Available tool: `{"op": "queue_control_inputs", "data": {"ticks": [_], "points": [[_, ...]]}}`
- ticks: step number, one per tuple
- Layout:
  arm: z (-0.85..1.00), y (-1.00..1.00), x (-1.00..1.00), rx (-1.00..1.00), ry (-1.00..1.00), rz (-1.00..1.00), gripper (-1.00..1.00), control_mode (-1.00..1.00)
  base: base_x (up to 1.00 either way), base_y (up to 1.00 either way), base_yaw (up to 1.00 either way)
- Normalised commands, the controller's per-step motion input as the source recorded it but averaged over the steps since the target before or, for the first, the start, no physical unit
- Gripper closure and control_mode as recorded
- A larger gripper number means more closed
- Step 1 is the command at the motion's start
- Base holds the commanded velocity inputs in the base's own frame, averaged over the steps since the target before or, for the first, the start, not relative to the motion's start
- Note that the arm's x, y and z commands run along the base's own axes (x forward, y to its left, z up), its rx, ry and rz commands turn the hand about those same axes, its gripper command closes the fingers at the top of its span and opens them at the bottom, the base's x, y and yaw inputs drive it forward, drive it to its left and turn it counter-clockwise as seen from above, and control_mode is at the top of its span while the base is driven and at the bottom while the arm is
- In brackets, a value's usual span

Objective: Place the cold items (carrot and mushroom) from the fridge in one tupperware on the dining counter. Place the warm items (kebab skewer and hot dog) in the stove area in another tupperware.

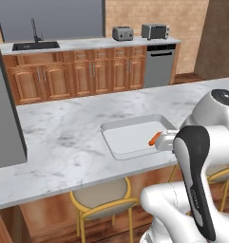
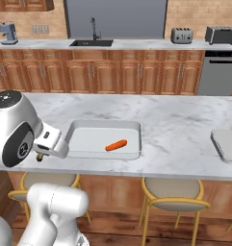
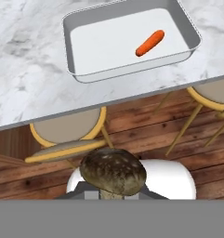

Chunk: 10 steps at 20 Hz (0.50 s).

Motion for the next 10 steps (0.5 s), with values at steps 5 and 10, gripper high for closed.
{"op": "queue_control_inputs", "data": {"ticks": [5,10], "points": [[0.06,0.00,0.72,-0.05,0.14,0.08,1.00,-1.00,0.00,0.00,0.00],[0.00,0.00,1.00,-0.15,0.22,0.19,1.00,-1.00,0.00,0.00,0.00]]}}
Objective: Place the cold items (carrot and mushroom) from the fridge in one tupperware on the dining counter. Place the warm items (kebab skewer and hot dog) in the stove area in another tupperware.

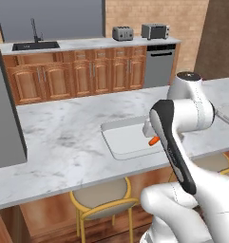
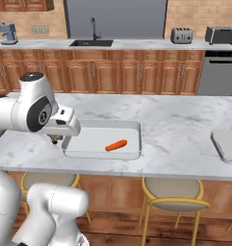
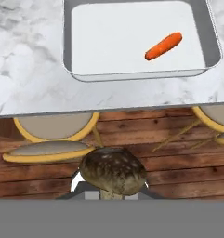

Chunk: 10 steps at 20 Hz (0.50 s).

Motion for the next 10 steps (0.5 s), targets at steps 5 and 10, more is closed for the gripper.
{"op": "queue_control_inputs", "data": {"ticks": [5,10], "points": [[-0.27,-0.05,0.97,-0.03,0.04,0.41,1.00,-1.00,0.00,0.00,0.00],[-0.44,-0.03,1.00,0.00,-0.06,0.58,1.00,-1.00,0.00,0.00,0.00]]}}
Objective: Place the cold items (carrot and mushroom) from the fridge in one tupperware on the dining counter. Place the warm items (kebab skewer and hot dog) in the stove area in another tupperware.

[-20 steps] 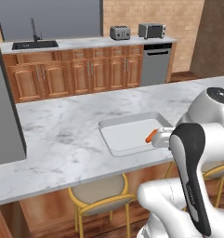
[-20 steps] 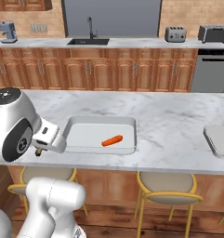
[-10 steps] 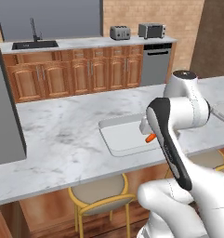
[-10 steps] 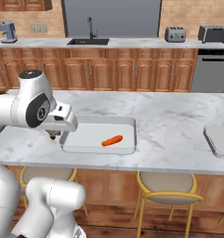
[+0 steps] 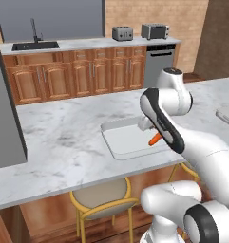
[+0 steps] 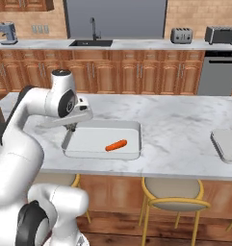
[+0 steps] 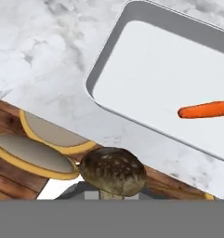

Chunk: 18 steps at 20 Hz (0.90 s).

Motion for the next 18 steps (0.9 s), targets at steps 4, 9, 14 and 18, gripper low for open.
{"op": "queue_control_inputs", "data": {"ticks": [4,9,14,18], "points": [[-0.66,0.00,0.94,0.00,0.00,0.52,1.00,-1.00,0.00,0.00,0.00],[-0.62,0.00,0.59,-0.07,0.05,0.37,1.00,-1.00,0.00,0.00,0.00],[-0.29,0.00,0.50,-0.10,0.09,0.10,1.00,-1.00,0.00,0.00,0.00],[-0.11,0.01,0.54,-0.06,0.00,0.00,1.00,-1.00,0.00,0.00,0.00]]}}
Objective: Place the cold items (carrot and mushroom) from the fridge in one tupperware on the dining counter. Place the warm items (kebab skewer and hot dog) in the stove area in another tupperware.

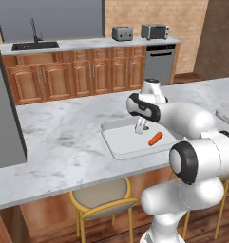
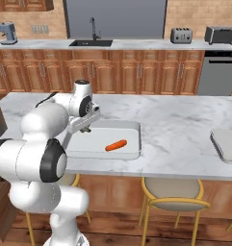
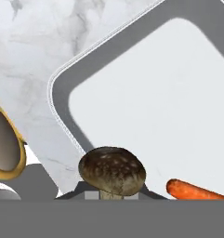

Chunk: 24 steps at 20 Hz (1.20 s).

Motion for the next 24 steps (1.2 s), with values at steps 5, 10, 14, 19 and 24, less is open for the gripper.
{"op": "queue_control_inputs", "data": {"ticks": [5,10,14,19,24], "points": [[-0.32,0.01,0.32,-0.08,0.00,-0.07,1.00,-1.00,0.00,0.00,0.00],[-0.51,0.00,0.13,-0.08,0.00,-0.20,1.00,-1.00,0.00,0.00,0.00],[-0.45,0.00,0.17,-0.02,0.00,-0.43,1.00,-1.00,0.00,0.00,0.00],[-0.21,0.00,0.39,0.00,0.00,-0.31,1.00,-1.00,0.00,0.00,0.00],[-0.22,-0.04,0.49,0.03,0.00,-0.20,1.00,-1.00,0.00,0.00,0.00]]}}
